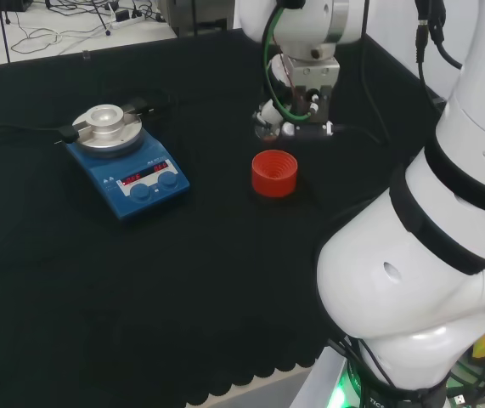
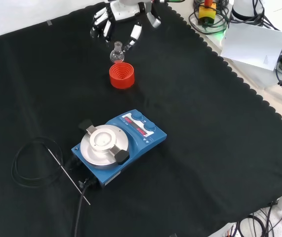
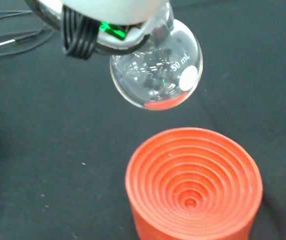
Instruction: Place the round-bottom flask on the heater.
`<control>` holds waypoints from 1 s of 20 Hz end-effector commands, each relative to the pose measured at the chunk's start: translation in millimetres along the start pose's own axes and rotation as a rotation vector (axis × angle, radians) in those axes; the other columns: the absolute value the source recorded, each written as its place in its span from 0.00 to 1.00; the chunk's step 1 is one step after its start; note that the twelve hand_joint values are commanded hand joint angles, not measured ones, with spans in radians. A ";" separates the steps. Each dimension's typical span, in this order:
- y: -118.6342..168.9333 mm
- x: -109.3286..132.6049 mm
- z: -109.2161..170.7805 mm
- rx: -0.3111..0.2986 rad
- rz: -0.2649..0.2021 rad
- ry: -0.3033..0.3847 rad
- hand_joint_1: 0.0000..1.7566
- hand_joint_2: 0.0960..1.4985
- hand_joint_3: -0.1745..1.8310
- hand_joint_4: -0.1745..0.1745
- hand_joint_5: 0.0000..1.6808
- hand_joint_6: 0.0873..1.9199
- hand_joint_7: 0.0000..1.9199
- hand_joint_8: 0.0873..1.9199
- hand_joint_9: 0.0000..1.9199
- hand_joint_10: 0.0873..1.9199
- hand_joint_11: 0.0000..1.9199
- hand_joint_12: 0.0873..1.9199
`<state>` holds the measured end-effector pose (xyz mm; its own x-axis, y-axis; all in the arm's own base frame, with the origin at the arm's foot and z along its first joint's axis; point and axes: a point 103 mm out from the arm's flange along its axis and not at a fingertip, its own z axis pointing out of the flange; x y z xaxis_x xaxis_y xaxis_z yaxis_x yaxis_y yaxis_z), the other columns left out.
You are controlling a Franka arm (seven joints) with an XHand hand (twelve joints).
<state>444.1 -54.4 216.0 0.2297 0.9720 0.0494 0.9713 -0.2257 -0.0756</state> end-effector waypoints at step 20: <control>93.6 164.3 -51.9 0.013 -0.286 -0.018 0.63 0.41 0.45 0.92 0.68 0.46 0.17 0.32 0.31 0.29 0.17 0.68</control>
<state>544.6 31.0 275.0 0.0539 0.9979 0.0370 0.9977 -0.0522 -0.0436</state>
